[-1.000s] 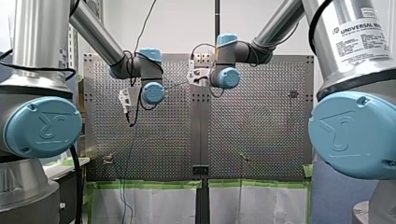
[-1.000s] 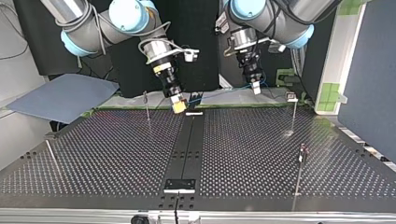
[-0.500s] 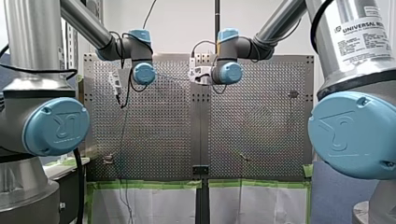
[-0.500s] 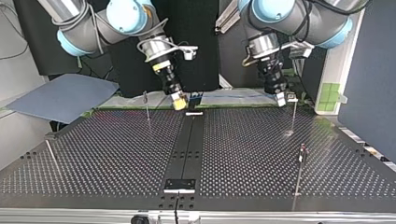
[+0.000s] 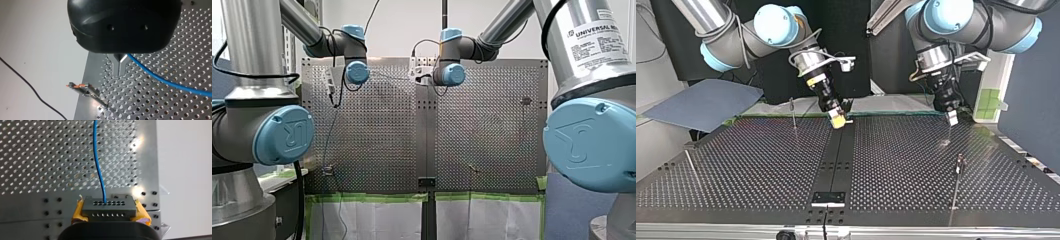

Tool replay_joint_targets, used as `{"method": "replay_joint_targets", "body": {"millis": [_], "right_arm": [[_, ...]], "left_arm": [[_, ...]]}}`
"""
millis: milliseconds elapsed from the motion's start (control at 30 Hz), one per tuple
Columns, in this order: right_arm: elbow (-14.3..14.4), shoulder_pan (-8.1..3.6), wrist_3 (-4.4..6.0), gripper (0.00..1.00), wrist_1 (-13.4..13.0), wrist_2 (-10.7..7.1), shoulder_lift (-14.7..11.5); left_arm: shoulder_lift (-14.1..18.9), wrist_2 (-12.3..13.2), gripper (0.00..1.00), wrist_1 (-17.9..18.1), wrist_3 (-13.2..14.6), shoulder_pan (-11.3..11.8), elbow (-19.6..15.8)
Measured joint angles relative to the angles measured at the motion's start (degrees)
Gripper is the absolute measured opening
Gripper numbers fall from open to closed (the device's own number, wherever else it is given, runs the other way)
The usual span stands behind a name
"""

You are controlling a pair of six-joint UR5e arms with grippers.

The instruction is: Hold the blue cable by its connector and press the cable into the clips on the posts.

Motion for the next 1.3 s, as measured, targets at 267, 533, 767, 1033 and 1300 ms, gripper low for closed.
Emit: {"method": "replay_joint_targets", "body": {"millis": [267,533,767,1033,1300], "right_arm": [[-3.54,0.85,0.39,0.0,1.38,-0.17,0.03],[-4.64,1.27,0.69,0.0,1.82,-0.19,0.08],[-5.69,1.82,0.79,0.0,1.88,-0.1,0.17],[-7.82,2.55,1.33,0.0,2.01,-0.11,0.41],[-10.56,3.33,1.55,0.0,2.79,0.71,2.89]], "left_arm": [[0.01,0.79,0.0,-0.96,-0.36,1.49,1.22],[-0.09,2.42,0.0,-1.51,-1.59,3.09,3.06],[-0.16,3.17,0.0,-4.05,-2.58,4.43,6.8],[-0.3,4.4,0.0,-5.36,-3.65,5.98,9.36],[-0.8,5.74,0.0,-5.75,-4.86,7.54,9.49]]}}
